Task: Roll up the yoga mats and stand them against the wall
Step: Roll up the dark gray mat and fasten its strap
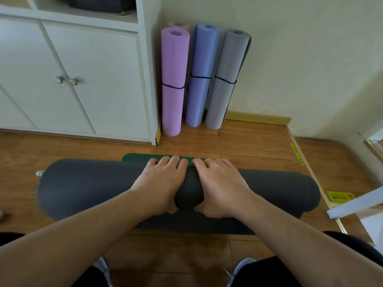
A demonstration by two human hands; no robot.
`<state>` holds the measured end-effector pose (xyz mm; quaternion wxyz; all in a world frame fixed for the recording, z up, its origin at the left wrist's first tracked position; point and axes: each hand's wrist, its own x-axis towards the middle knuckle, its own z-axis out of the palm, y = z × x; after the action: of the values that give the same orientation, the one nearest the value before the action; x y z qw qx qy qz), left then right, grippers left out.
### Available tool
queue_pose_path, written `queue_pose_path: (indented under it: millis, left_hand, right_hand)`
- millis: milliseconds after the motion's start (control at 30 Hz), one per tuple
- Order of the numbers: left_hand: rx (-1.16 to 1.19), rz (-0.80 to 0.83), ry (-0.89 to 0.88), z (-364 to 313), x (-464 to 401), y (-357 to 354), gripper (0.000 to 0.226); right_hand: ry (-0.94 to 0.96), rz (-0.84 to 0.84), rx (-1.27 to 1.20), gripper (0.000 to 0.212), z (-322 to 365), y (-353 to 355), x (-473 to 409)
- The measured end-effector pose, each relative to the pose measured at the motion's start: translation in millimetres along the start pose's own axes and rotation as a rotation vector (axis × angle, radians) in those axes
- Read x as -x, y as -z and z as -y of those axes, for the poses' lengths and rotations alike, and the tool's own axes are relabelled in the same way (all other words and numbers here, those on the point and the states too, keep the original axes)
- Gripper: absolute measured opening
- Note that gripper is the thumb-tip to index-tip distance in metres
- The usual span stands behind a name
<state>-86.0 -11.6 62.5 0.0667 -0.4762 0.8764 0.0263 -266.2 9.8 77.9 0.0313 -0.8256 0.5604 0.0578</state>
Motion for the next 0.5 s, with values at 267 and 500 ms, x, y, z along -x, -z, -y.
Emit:
queue_pose_path:
  millis: [267,500]
  left_hand:
    - [0.225,0.098,0.036,11.4,-0.3,19.9,0.099]
    - [-0.022,0.045,0.015,9.8,5.6,14.9,0.134]
  right_hand:
    - [0.058,-0.013,0.097,0.115,7.5,-0.1,1.1]
    - [0.036,-0.035,0.017,0.109,0.8,0.2,-4.8]
